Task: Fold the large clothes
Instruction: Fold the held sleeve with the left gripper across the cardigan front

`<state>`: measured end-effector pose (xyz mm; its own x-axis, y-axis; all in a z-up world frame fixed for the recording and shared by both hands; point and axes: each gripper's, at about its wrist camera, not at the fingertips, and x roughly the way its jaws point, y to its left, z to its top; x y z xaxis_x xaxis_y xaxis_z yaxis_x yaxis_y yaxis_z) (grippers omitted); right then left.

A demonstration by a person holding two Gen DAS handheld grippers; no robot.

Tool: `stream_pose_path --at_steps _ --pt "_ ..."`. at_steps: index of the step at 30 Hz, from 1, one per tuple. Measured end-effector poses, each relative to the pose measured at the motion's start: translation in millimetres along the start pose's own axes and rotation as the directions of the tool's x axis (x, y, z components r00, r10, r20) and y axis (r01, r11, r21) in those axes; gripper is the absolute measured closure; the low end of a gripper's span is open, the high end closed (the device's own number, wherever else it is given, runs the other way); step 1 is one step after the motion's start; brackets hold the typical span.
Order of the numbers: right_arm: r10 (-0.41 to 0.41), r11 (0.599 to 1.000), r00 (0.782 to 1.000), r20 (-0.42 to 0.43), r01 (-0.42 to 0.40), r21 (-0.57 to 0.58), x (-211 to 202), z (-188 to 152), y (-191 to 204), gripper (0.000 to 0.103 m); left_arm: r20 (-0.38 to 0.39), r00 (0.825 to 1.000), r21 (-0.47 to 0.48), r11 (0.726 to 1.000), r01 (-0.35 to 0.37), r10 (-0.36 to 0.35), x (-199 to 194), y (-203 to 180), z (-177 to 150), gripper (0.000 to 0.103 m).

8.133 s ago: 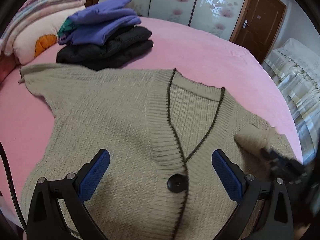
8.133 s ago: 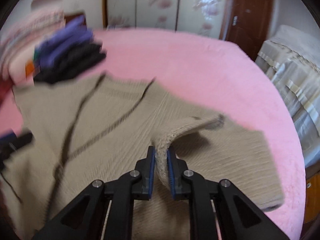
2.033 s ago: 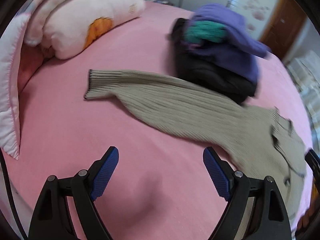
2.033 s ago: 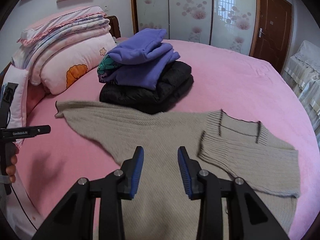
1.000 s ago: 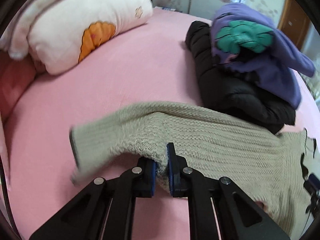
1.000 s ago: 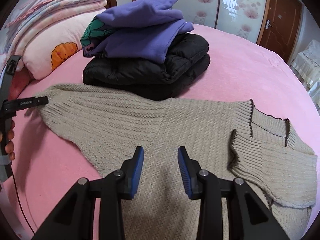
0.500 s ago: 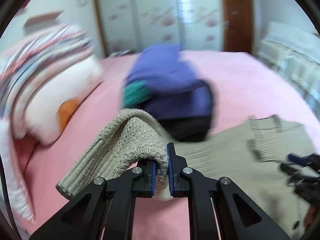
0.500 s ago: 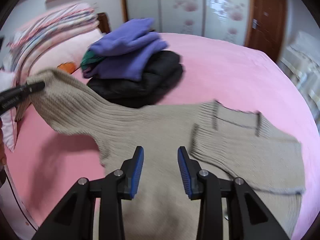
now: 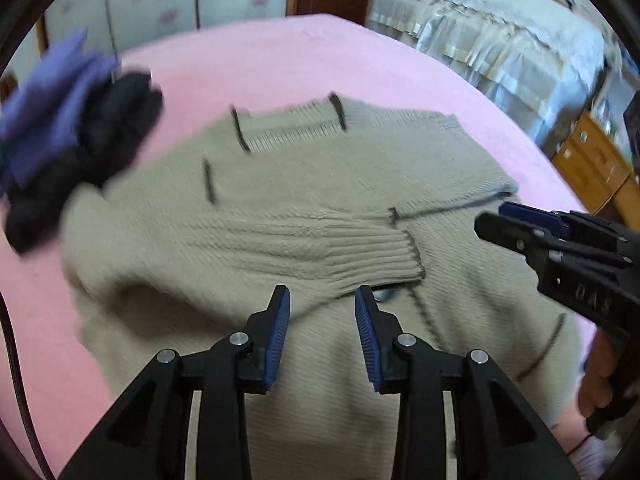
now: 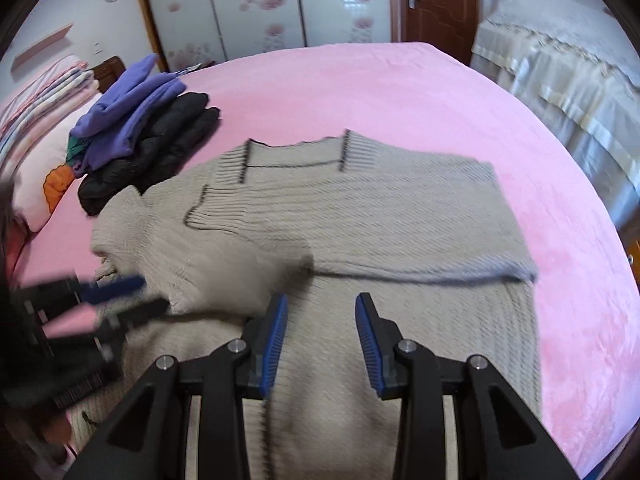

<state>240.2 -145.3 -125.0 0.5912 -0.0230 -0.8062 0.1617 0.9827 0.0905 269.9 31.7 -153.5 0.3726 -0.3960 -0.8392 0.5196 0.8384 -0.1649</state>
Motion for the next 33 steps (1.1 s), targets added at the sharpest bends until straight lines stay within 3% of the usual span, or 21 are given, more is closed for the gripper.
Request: stream_pose_path --at_steps 3,5,8,10,11,15,22,28,30,31,32,33 --pt "0.020 1.000 1.000 -0.002 -0.020 0.019 1.8 -2.2 -8.6 0.068 -0.006 1.000 -0.074 0.997 0.013 -0.013 3.2 8.9 -10.1 0.071" --pt "0.042 0.999 0.999 -0.001 -0.042 0.024 1.8 -3.3 -10.8 0.068 0.009 1.000 -0.100 0.995 -0.016 0.017 -3.1 16.9 -17.3 0.071" --pt "0.077 0.997 0.997 0.005 -0.077 0.029 2.1 -4.7 -12.4 0.068 0.033 0.995 -0.103 0.991 -0.091 0.095 -15.9 39.3 -28.5 0.067" --pt "0.096 0.995 0.995 0.003 -0.096 0.029 4.1 -6.0 -14.0 0.068 0.042 0.984 -0.112 0.980 -0.167 0.172 -23.1 59.1 -33.5 0.052" --pt "0.111 0.993 0.994 -0.003 -0.111 0.033 7.0 -6.3 -15.0 0.068 0.041 0.977 -0.127 0.971 -0.204 0.211 -24.9 70.7 -36.6 0.050" --pt "0.183 0.982 0.982 -0.050 -0.179 0.066 26.9 -7.6 -17.5 0.068 -0.026 0.958 -0.245 0.927 -0.283 0.285 -19.1 120.9 -46.7 0.050" --pt "0.290 0.946 0.950 -0.116 -0.267 0.182 74.1 2.3 -21.9 0.068 -0.074 0.965 -0.435 0.862 -0.258 0.252 4.1 179.3 -54.1 0.050" --pt "0.373 0.904 0.913 -0.162 -0.320 0.282 109.1 9.4 -19.5 0.067 -0.072 0.964 -0.494 0.830 -0.258 0.256 19.4 194.3 -48.8 0.050" --pt "0.374 0.907 0.913 -0.166 -0.323 0.269 110.6 10.4 -12.6 0.065 -0.072 0.962 -0.510 0.820 -0.261 0.262 22.0 198.4 -46.7 0.050" --pt "0.363 0.917 0.916 -0.171 -0.319 0.239 109.0 11.2 -5.9 0.073 -0.072 0.962 -0.520 0.814 -0.261 0.263 22.5 201.5 -45.3 0.050" --pt "0.367 0.920 0.915 -0.169 -0.330 0.214 106.8 12.2 -2.3 0.094 -0.074 0.961 -0.529 0.807 -0.263 0.265 23.6 204.3 -43.2 0.050" --pt "0.379 0.919 0.910 -0.168 -0.350 0.182 103.2 13.9 2.7 0.094 -0.075 0.961 -0.534 0.803 -0.265 0.267 25.4 206.1 -41.0 0.050"
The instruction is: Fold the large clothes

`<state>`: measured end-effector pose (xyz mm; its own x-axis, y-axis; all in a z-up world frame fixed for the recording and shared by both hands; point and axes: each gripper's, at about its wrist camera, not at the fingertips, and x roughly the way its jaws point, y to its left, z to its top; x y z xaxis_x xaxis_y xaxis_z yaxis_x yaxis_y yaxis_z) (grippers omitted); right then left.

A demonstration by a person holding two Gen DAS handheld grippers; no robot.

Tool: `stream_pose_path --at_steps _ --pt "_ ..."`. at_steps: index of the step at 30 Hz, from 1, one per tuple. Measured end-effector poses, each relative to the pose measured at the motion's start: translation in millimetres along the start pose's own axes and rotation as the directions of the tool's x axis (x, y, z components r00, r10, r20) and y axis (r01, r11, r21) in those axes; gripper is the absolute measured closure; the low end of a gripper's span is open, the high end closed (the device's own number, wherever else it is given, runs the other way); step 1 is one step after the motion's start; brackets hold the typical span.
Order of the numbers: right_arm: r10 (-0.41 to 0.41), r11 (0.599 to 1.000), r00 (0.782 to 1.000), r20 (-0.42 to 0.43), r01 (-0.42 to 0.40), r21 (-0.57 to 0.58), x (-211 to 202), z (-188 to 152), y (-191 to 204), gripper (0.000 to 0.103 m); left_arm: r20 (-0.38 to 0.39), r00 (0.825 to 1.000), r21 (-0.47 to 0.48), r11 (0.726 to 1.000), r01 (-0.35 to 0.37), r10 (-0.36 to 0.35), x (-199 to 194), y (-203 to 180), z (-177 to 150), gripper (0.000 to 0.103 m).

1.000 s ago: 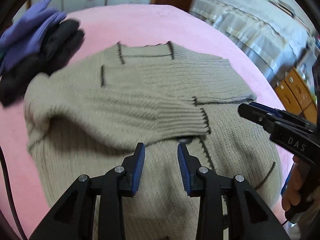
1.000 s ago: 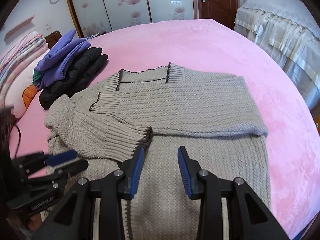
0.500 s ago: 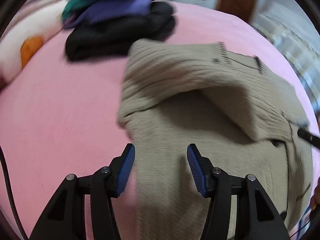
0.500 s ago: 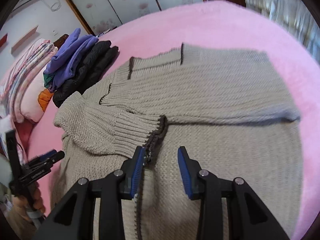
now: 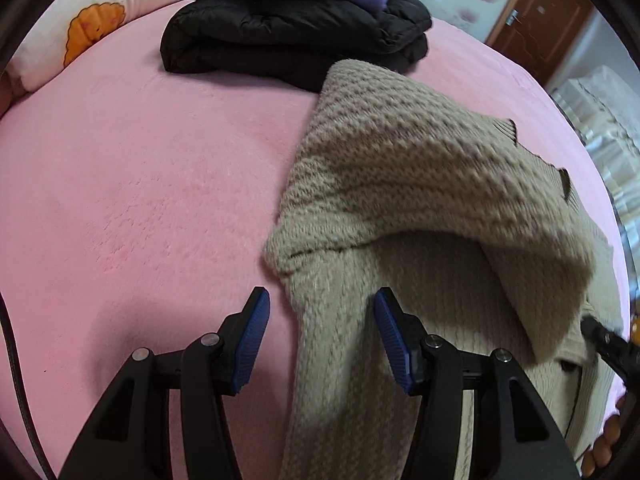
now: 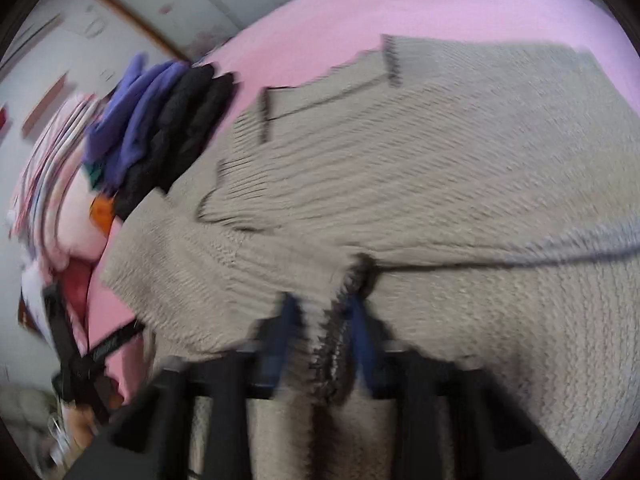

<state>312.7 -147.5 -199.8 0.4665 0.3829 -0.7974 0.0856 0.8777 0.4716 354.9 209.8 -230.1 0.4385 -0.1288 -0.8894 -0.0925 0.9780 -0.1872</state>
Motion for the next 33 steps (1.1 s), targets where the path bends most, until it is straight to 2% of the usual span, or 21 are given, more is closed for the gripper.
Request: stream_pose_path --at_steps 2,5,8,12,14,16,20,22,27,31,33 --pt "-0.024 0.996 0.999 0.026 0.027 -0.088 -10.5 2.2 16.9 0.094 0.001 1.000 -0.010 1.000 -0.008 0.008 3.1 -1.3 5.8 0.050" --pt "-0.031 0.974 0.994 0.109 0.055 -0.219 -39.8 15.3 43.4 0.094 0.001 1.000 -0.016 1.000 -0.021 0.021 8.3 -5.8 12.8 0.048" --pt "-0.047 0.954 0.972 0.231 0.113 -0.279 -75.3 41.5 61.7 0.094 0.003 1.000 -0.023 0.999 -0.031 0.031 13.9 -10.9 17.3 0.047" --pt "-0.134 0.938 0.921 0.367 0.238 -0.253 -105.3 83.1 62.9 0.094 0.008 0.999 -0.014 0.999 -0.044 0.044 19.8 -16.0 18.5 0.043" --pt "-0.200 0.928 0.899 0.389 0.301 -0.220 -104.4 101.6 52.6 0.094 0.017 0.998 0.002 0.999 -0.055 0.054 21.1 -17.2 15.7 0.043" --pt "-0.287 0.906 0.885 0.366 0.375 -0.197 -86.5 116.0 38.5 0.093 0.023 0.998 0.013 0.998 -0.061 0.061 22.8 -18.9 14.7 0.042" --pt "-0.405 0.888 0.897 0.179 0.432 -0.158 -31.5 127.5 -6.7 0.088 0.020 0.998 0.012 0.998 -0.058 0.058 24.7 -20.0 15.6 0.041" --pt "-0.414 0.895 0.903 0.112 0.427 -0.130 -15.5 123.9 -23.7 0.087 0.018 0.998 0.012 0.998 -0.054 0.053 24.4 -21.1 15.9 0.041" --pt "-0.298 0.955 0.950 0.091 0.298 0.018 -27.2 115.7 -63.0 0.083 0.018 0.999 0.018 0.999 -0.048 0.048 26.5 -20.3 16.8 0.040" --pt "-0.231 0.972 0.966 0.115 0.224 0.074 -37.3 113.7 -74.2 0.075 0.023 0.999 0.015 0.999 -0.049 0.049 27.3 -21.6 16.8 0.039" --pt "-0.187 0.981 0.978 0.096 0.180 0.073 -32.8 112.4 -80.9 0.074 0.027 0.998 0.014 0.999 -0.048 0.048 28.4 -22.1 15.9 0.039"
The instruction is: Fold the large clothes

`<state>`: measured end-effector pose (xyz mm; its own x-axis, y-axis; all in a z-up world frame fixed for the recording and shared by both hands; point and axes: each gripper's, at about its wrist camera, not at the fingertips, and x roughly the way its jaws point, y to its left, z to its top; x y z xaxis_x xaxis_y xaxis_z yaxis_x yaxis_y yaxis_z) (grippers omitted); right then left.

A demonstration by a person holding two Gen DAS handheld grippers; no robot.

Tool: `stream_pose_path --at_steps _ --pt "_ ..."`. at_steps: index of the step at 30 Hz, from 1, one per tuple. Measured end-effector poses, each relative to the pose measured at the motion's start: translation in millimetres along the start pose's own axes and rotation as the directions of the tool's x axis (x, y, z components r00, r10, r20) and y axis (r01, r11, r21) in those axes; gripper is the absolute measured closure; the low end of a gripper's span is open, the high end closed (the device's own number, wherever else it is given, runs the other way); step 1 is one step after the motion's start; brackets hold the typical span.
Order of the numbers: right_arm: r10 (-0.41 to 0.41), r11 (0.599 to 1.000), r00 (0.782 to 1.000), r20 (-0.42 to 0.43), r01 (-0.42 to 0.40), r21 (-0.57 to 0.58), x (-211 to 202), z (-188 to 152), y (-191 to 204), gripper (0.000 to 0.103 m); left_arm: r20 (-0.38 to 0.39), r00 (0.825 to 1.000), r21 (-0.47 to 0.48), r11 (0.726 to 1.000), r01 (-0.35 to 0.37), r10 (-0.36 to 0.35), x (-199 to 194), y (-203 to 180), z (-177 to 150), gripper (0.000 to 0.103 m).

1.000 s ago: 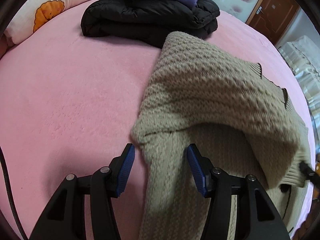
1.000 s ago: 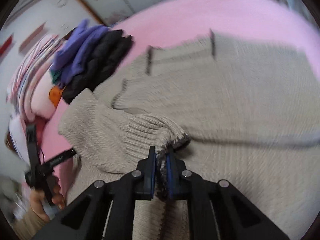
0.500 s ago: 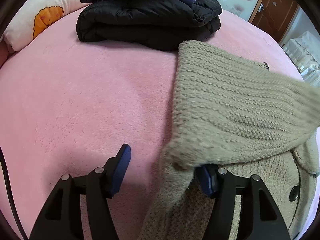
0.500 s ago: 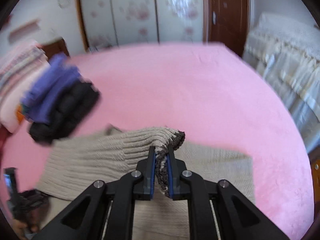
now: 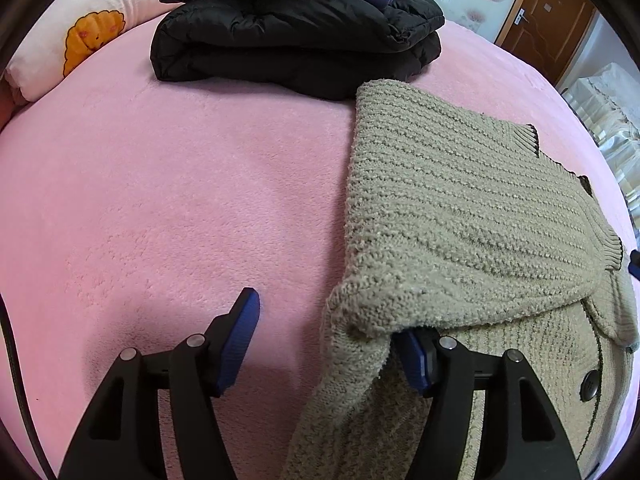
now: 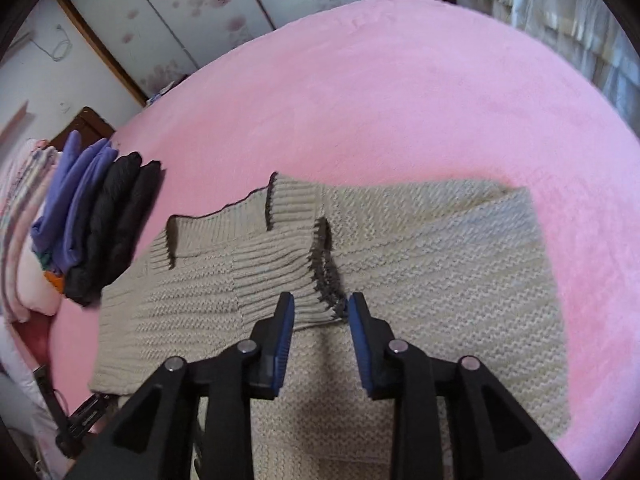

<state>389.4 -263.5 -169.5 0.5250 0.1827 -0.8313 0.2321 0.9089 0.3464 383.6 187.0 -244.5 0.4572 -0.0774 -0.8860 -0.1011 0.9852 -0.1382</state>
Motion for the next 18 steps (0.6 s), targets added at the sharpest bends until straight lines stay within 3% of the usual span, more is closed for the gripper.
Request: stream_pose_path --at_steps 4,9,10,12,18 --pt "0.022 0.999 0.999 -0.043 -0.021 0.028 20.4 -5.5 -5.8 0.074 0.012 1.000 0.003 1.000 -0.006 0.006 -0.5 -0.5 -4.4 0.038" --pt "0.026 0.996 1.000 -0.005 -0.025 0.091 35.9 -5.6 -9.8 0.073 0.017 1.000 0.011 1.000 -0.021 0.021 -1.5 -1.6 -7.2 0.038" --pt "0.028 0.995 0.999 0.014 -0.030 0.097 36.1 -5.2 -9.4 0.074 0.016 1.000 0.010 1.000 -0.022 0.022 -1.6 -1.6 -7.2 0.038" --pt "0.033 0.995 0.998 0.050 -0.038 0.096 32.5 -4.1 -7.5 0.090 0.015 1.000 0.009 1.000 -0.022 0.022 -1.4 -1.3 -6.9 0.038" --pt "-0.008 0.999 0.993 0.117 0.003 0.037 -6.6 -17.4 8.1 0.093 0.011 1.000 -0.006 1.000 -0.012 0.012 0.1 1.7 -7.4 0.036"
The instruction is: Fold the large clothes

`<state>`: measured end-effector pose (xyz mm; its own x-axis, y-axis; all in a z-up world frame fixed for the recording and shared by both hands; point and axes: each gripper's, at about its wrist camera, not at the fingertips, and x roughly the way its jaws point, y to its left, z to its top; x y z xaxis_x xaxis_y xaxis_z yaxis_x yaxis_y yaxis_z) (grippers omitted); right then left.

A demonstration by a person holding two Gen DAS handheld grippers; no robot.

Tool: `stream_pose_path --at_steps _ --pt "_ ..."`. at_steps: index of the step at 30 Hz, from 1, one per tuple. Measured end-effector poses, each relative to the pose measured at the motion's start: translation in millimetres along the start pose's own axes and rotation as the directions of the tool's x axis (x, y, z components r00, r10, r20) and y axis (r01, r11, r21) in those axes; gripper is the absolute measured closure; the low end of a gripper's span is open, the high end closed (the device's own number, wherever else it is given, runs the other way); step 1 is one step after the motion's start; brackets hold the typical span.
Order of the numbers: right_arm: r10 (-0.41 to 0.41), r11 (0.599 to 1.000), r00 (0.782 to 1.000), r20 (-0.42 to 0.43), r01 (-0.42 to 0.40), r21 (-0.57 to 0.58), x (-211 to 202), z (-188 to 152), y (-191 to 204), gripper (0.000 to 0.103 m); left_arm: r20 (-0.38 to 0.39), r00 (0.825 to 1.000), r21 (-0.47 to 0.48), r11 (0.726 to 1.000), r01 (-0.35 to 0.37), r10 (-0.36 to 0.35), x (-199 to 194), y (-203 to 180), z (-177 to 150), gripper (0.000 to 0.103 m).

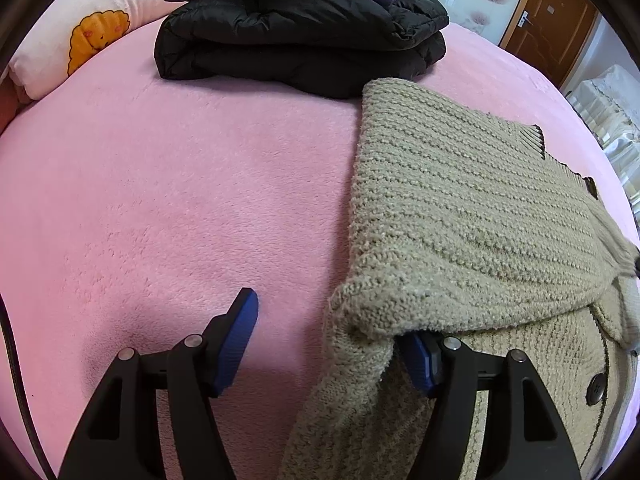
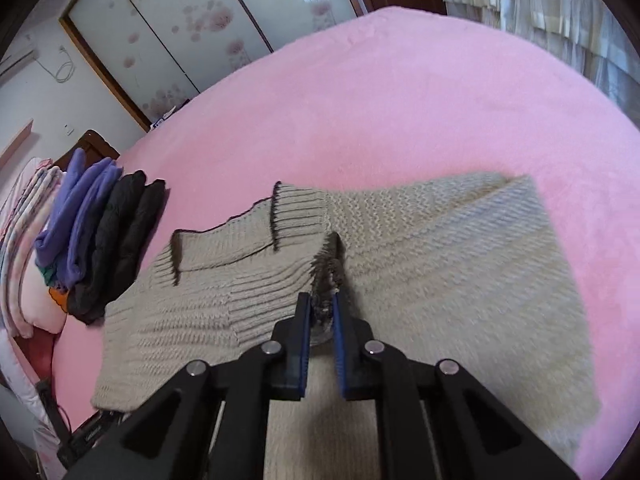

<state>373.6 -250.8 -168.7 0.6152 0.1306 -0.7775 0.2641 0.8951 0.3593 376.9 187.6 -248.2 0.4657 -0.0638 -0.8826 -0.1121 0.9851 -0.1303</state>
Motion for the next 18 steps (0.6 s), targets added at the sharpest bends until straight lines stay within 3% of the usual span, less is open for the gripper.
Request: stream_pose_path --at_steps 4,8,9,11,15,18 --pt "-0.085 0.995 0.995 -0.043 0.083 -0.047 -2.2 -9.7 -2.7 0.093 -0.008 1.000 0.002 1.000 0.006 -0.006 1.1 0.6 -1.2 0.036" --pt "-0.119 0.991 0.984 -0.134 0.110 -0.070 16.4 -17.8 -12.2 0.088 -0.038 0.999 0.023 1.000 0.013 -0.012 -0.7 0.0 1.0 0.036" --pt "-0.123 0.991 0.984 -0.126 0.116 -0.065 16.2 -18.0 -12.2 0.086 -0.049 0.999 0.028 0.999 0.020 -0.018 -2.7 1.3 2.7 0.036" --pt "-0.122 0.992 0.987 -0.108 0.118 -0.040 12.2 -16.9 -13.8 0.072 -0.067 0.997 0.029 0.999 0.035 -0.033 -6.9 2.9 4.6 0.036" --pt "-0.121 0.993 0.991 -0.050 0.122 0.012 -5.5 -19.3 -19.1 0.070 -0.064 0.997 0.071 0.996 0.049 -0.045 -30.4 3.9 1.0 0.037" --pt "-0.100 0.994 0.995 0.002 0.100 -0.048 -20.9 -26.7 -5.9 0.070 0.012 0.996 0.130 0.988 0.084 -0.086 -68.0 -4.1 -5.5 0.037"
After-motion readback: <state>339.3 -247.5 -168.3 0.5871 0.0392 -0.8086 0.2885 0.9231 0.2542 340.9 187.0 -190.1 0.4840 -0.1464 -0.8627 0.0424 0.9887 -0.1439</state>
